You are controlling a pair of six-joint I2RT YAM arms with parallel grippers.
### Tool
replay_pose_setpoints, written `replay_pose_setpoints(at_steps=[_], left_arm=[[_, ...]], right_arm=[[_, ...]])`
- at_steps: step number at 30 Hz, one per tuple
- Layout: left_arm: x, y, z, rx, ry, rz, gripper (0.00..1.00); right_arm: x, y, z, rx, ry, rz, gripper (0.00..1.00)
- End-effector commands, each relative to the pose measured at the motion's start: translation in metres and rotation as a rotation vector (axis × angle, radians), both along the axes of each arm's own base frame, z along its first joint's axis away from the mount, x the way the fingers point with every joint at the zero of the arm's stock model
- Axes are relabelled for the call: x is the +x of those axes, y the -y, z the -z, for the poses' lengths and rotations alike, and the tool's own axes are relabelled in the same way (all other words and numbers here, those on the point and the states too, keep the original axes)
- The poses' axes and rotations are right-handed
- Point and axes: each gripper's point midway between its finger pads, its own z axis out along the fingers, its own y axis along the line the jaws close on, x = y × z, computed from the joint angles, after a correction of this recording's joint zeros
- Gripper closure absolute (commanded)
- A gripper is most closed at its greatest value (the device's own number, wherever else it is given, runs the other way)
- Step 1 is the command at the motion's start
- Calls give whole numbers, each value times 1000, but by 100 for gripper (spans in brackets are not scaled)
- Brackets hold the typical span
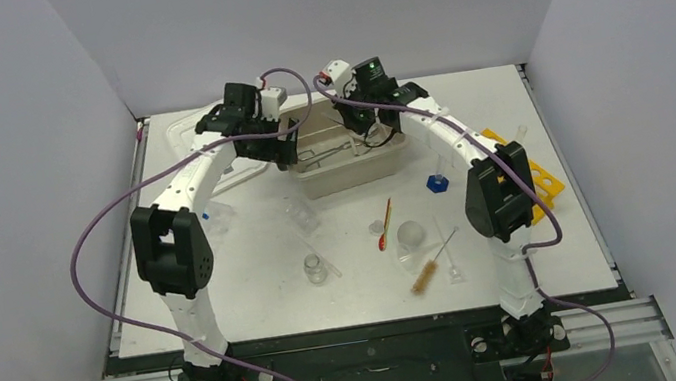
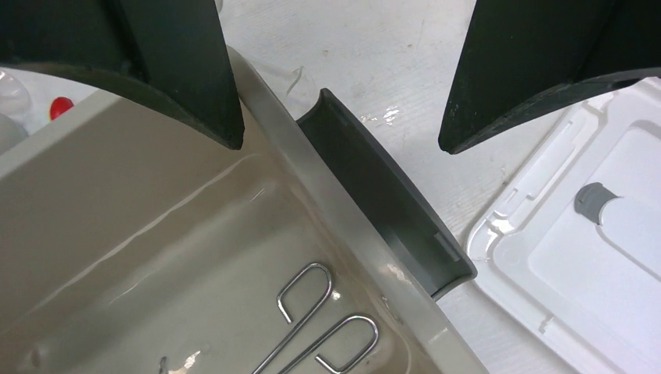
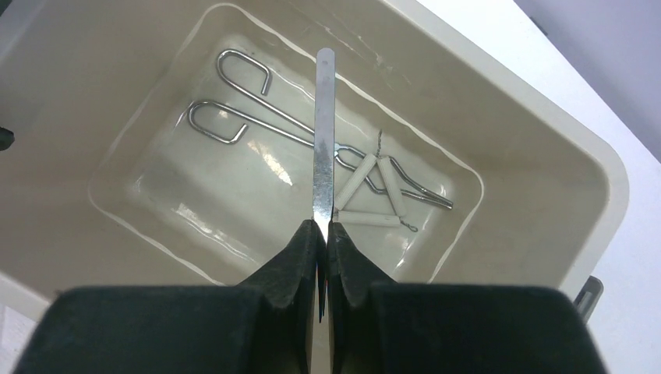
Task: Organize the chemistry lab equipment
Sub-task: Place the chemistry item in the storage box.
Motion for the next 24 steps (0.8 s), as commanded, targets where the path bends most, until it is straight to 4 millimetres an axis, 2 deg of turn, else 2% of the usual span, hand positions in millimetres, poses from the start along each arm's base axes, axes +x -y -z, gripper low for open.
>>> replay_pose_setpoints(at_steps=[1, 6, 9, 11, 14, 16, 18, 22, 23, 24], left_arm=[[9, -3, -10, 110, 89, 11, 3], [4, -8, -6, 171, 93, 27, 3], [2, -12, -10, 189, 106, 38, 3], [3, -16, -13, 211, 121, 37, 3], [4, -22, -18, 244, 146, 32, 3], [4, -27, -20, 268, 162, 30, 2], [2, -32, -23, 284, 178, 28, 2], [1, -38, -25, 296, 190, 18, 2], [0, -38, -25, 295, 191, 16, 2], [1, -39, -26, 292, 192, 11, 3]], right_arm=[[4, -9, 1, 2, -8, -11, 100], [9, -11, 33, -41, -61, 39, 100], [14, -5, 45, -49, -84, 120, 87], [19, 4, 51, -73, -79, 190, 82], [26, 11, 48, -66, -33, 264, 79], [30, 18, 43, -59, -6, 323, 70], [33, 21, 36, -43, 9, 363, 56], [32, 23, 20, 23, 23, 417, 51], [26, 23, 18, 38, 17, 423, 51], [21, 24, 25, 47, 4, 429, 51]])
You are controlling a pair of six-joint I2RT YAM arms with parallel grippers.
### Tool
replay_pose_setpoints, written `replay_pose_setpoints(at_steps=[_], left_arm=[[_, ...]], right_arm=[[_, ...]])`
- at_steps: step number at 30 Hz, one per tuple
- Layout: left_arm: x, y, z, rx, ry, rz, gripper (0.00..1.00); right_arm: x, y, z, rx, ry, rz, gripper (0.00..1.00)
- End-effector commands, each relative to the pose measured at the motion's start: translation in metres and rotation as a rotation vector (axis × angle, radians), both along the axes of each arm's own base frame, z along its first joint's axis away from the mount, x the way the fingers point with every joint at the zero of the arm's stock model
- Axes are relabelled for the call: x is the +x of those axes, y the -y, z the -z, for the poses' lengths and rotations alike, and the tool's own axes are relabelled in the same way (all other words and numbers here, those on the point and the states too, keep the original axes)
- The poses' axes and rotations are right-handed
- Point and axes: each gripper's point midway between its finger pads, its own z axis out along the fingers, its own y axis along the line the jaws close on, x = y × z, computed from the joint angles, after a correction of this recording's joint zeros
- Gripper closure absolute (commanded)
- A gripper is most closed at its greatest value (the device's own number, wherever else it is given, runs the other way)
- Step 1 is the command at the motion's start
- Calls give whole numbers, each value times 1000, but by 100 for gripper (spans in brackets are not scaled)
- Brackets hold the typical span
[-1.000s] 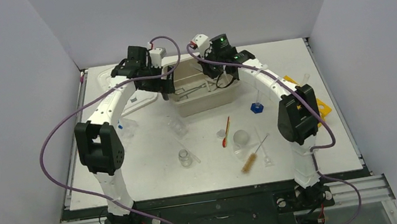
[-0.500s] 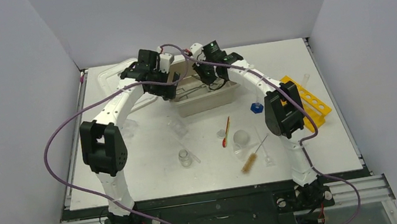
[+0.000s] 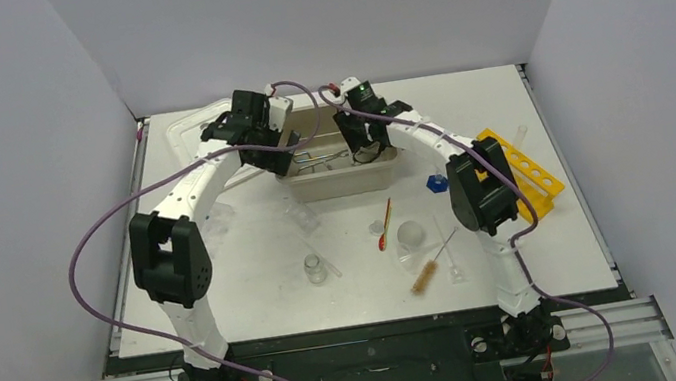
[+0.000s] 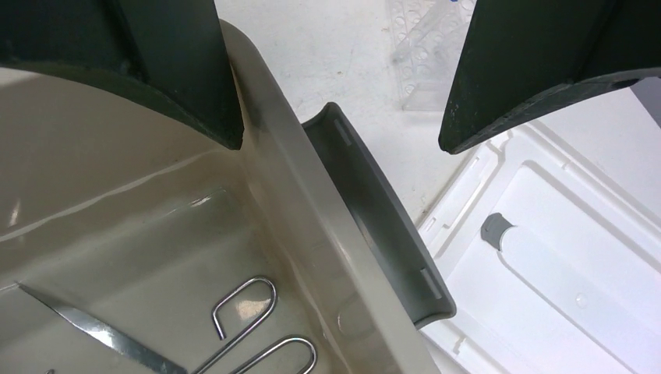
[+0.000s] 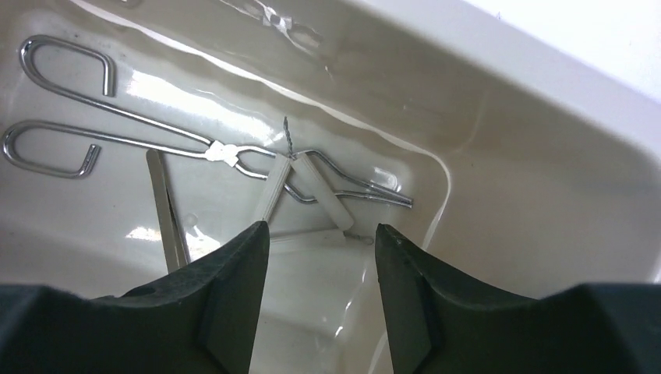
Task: Organize the chemistry lab equipment
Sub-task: Place the chemistry item in the storage box, then pick up the chemistry item at the center of the board.
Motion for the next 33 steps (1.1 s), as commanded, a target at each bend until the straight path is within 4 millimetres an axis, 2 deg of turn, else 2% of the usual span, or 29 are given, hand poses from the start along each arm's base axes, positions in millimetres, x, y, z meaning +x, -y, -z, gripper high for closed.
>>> replay_pose_setpoints(at_steps=[1, 2, 3, 4, 5, 6, 7, 8, 10, 17, 19, 21, 25, 26, 27, 28, 29, 30, 31, 32, 33], left_arm=[[8, -11, -35, 2, 109, -19, 3], [8, -11, -38, -4, 115, -23, 3], [9, -11, -39, -13, 115, -21, 3], [9, -11, -41, -20, 116, -24, 3], [7, -10, -42, -30, 110, -18, 3], [6, -9, -44, -37, 111, -15, 3], [3, -8, -43, -44, 101, -8, 3], [1, -7, -45, -52, 101, -4, 3], [-5, -4, -44, -71, 88, 6, 3], [-29, 2, -31, -129, 36, 29, 3], [-33, 3, -30, -136, 33, 34, 3], [-33, 4, -34, -144, 41, 36, 3], [-24, 4, -57, -159, 84, 19, 3], [-19, 4, -69, -161, 112, 11, 3], [-18, 3, -75, -165, 122, 0, 3], [-13, 3, -88, -172, 153, -6, 3], [-11, 2, -95, -181, 163, -16, 3], [-7, 1, -110, -193, 197, -27, 3], [-3, -1, -126, -208, 228, -49, 3], [-1, -3, -134, -220, 246, -67, 3], [1, -7, -147, -235, 273, -104, 3]], right_arm=[[-6, -1, -66, 129, 133, 81, 51], [-12, -1, -56, 142, 124, 86, 51], [-15, -5, -72, 175, 159, 78, 51], [-23, -2, -65, 176, 142, 83, 51], [-27, -3, -77, 200, 161, 78, 51], [-33, -1, -71, 202, 143, 82, 51], [-38, -1, -79, 215, 148, 77, 51], [-43, 1, -76, 215, 135, 79, 51], [-50, 3, -84, 228, 139, 78, 51], [-56, 6, -88, 222, 124, 71, 49], [-55, 6, -101, 234, 149, 73, 46], [-54, 8, -125, 246, 195, 88, 44], [-58, 26, -176, 213, 300, 174, 41], [-60, 33, -192, 219, 338, 208, 40], [-62, 37, -199, 252, 349, 244, 37], [-65, 46, -218, 297, 388, 275, 33], [-70, 51, -229, 374, 392, 320, 22], [-67, 57, -236, 438, 400, 330, 20], [-75, 49, -235, 525, 354, 279, 18], [-69, 60, -233, 571, 356, 285, 17], [-70, 67, -240, 632, 349, 293, 17]])
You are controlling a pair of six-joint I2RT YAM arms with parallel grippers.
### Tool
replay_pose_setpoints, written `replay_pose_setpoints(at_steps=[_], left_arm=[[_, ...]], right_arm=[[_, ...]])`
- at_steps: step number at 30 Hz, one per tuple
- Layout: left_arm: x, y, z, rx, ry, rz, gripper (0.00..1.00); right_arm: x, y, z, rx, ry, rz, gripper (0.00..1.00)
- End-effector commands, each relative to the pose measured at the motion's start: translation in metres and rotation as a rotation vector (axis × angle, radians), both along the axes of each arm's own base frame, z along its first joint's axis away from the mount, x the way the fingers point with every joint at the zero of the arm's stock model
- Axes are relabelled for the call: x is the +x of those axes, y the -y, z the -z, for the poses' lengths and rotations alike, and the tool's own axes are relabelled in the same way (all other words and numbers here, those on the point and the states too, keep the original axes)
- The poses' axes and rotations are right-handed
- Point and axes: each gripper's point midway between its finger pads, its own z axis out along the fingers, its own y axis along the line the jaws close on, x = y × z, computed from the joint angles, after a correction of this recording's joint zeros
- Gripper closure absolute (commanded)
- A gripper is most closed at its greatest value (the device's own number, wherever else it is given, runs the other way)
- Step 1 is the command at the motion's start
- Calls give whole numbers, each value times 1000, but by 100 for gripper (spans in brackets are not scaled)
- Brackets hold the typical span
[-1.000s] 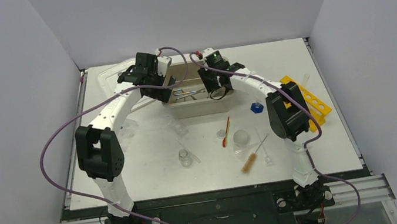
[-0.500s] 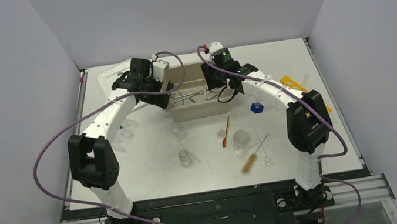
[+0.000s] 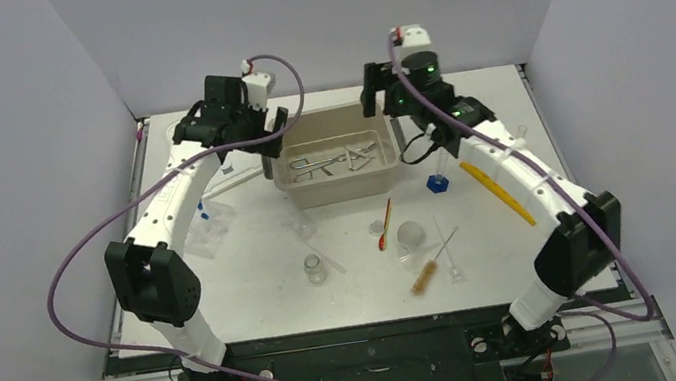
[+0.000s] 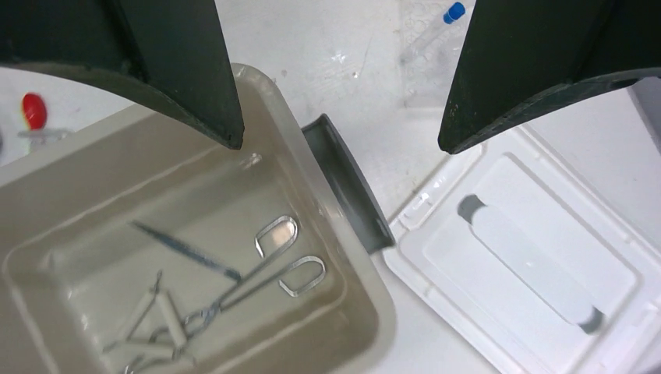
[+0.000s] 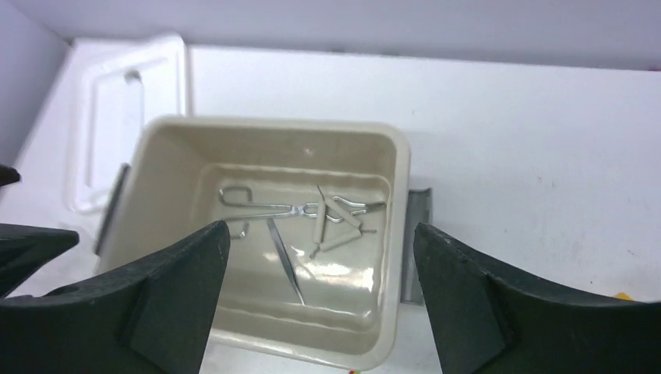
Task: Organize the chemistry lab equipment
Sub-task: Pick up the chemistry item at the center of the board.
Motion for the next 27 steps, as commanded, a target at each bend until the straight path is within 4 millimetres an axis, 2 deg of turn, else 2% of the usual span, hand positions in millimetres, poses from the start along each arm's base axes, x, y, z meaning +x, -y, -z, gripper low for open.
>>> replay_pose_setpoints(at_steps=[1, 2, 3, 4, 5, 6, 7, 8, 9, 10, 11, 13, 15, 20, 23, 27], left_arm=[[17, -16, -92, -119, 200, -138, 4], [17, -17, -98, -145, 212, -142, 4], [16, -25, -107, -165, 227, -158, 4], [15, -25, -107, -200, 222, -156, 4], [14, -34, -113, -228, 231, -184, 4], [13, -33, -112, -251, 227, -176, 4], [11, -39, -116, -269, 232, -181, 4], [9, -39, -116, -290, 221, -165, 3], [7, -45, -118, -302, 217, -169, 3], [6, -46, -119, -321, 209, -157, 3], [3, -46, -119, -326, 198, -151, 3], [-2, -47, -118, -332, 183, -140, 3], [-5, -47, -116, -335, 172, -134, 3], [-11, -49, -101, -325, 123, -147, 3], [-16, -49, -91, -312, 78, -140, 3], [-19, -51, -82, -287, 44, -135, 3]], right_arm=[[-1, 36, -51, 280, 84, 72, 17], [-4, 53, -56, 247, 111, 162, 17], [-10, 63, -42, 199, 91, 207, 16], [-18, 77, -50, 171, 127, 283, 16], [-24, 83, -36, 169, 106, 324, 16], [-30, 97, -45, 202, 146, 390, 16], [-35, 103, -30, 264, 116, 441, 16], [-36, 110, -33, 333, 119, 421, 16], [-38, 107, -16, 396, 65, 390, 16], [-37, 119, -15, 448, 47, 370, 16], [-38, 121, -6, 475, 10, 358, 16], [-44, 136, 7, 422, -29, 387, 16], [-55, 149, 15, 275, -19, 474, 16], [-73, 146, 41, 45, -45, 494, 15], [-71, 141, 55, 11, -52, 495, 19], [-62, 146, 75, -54, -79, 534, 27]])
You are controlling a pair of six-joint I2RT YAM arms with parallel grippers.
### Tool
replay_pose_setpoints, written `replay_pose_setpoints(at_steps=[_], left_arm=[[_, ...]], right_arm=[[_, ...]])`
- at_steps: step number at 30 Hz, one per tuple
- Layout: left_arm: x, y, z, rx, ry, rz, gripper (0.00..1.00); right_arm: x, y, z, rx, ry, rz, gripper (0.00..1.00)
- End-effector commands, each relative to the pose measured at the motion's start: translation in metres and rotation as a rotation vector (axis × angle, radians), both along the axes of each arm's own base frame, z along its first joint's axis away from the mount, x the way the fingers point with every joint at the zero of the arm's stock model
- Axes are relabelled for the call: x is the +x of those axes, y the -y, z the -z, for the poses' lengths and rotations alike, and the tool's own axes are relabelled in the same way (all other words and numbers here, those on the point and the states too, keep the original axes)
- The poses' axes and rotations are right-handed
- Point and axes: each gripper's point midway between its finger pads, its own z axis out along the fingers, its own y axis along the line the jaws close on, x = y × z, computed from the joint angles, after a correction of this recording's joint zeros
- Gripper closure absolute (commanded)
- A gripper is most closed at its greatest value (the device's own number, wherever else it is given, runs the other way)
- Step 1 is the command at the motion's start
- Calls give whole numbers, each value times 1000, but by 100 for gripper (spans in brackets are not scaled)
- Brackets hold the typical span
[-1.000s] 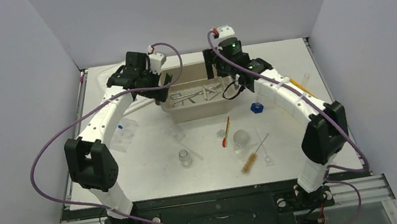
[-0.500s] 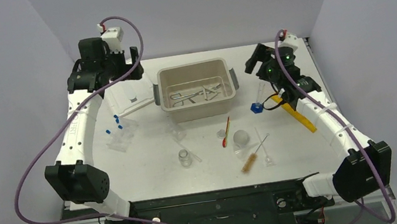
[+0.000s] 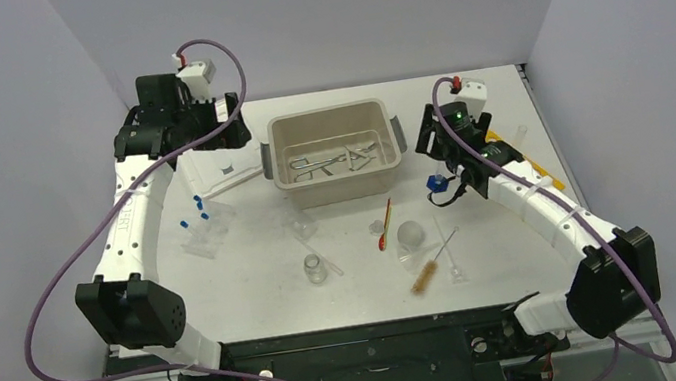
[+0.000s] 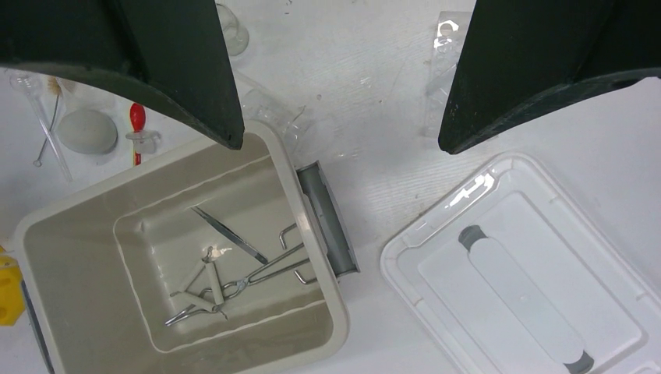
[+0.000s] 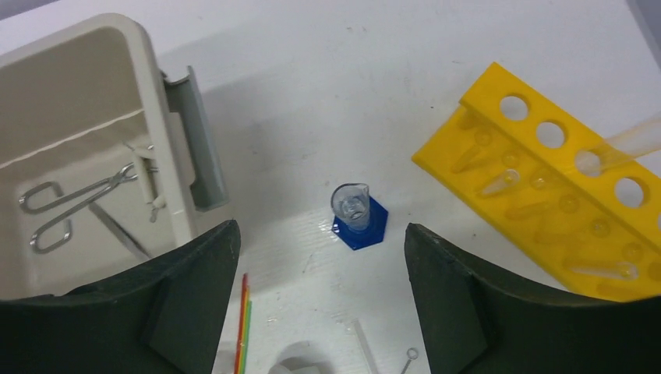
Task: Organize the chemistry lab equipment
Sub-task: Pick up the chemistry item at the center of the board.
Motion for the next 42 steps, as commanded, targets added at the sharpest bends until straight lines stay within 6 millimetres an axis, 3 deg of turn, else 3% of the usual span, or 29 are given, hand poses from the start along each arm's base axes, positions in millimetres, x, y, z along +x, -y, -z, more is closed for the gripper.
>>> replay_pose_setpoints(at_steps=[1, 9, 17, 23, 29, 33, 37, 42], left_arm=[[-9, 0, 1, 13, -19, 31, 3], [-9, -4, 6, 51, -15, 42, 3], [-13, -6, 9, 71, -15, 56, 3], [-14, -8, 7, 84, -7, 56, 3], [-14, -9, 3, 89, 1, 56, 3], [-14, -9, 2, 91, 5, 58, 3], [-15, -8, 1, 85, 8, 61, 3], [-17, -8, -1, 86, 12, 65, 3]], right_arm=[[11, 22, 10, -115, -7, 99, 29], [29, 25, 40, -184, -72, 133, 40], [47, 25, 52, -209, -87, 158, 52], [55, 27, 60, -253, -110, 184, 70], [52, 29, 59, -264, -116, 200, 98], [44, 34, 45, -267, -105, 209, 100], [35, 33, 16, -214, -62, 201, 100], [13, 27, -59, -72, 58, 178, 100]])
